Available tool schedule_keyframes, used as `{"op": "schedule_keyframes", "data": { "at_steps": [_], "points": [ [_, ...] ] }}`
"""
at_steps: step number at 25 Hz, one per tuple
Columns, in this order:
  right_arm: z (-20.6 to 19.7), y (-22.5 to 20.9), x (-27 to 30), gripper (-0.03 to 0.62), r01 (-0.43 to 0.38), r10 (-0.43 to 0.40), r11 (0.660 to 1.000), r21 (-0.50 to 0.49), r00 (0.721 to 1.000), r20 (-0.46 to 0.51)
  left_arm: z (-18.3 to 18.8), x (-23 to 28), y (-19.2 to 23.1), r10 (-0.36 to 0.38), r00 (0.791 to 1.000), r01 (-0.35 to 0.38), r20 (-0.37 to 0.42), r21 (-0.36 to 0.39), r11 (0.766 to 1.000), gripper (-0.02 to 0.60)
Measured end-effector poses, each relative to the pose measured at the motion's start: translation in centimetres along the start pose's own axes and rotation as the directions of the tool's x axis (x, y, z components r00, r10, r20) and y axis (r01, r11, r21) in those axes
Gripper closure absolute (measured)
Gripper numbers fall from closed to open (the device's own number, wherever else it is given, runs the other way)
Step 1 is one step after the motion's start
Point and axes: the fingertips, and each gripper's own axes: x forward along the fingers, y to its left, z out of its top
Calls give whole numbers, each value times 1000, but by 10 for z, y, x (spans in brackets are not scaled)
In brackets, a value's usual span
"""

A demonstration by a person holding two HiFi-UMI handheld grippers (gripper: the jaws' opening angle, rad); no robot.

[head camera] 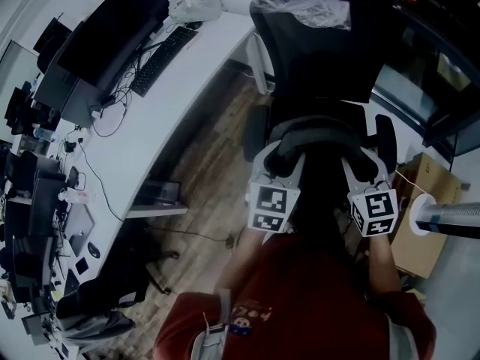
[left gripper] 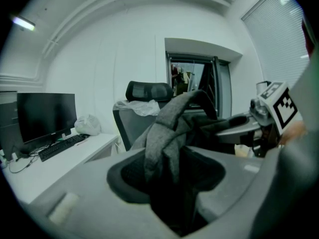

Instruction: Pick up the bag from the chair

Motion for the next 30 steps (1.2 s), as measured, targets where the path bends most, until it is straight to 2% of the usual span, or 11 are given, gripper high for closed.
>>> {"op": "schedule_keyframes", "data": {
  "at_steps": [9,30],
  "points": [
    [5,14,-6,464,-2,2,1000,-7,1000,14,1,-16,3,6,1000,-6,4,7,1000,394],
    [19,6,-16,462,32,-31,999,-29,999,43,18,-18,-4,1,999,-2,42,24,1000,396]
  ]
}}
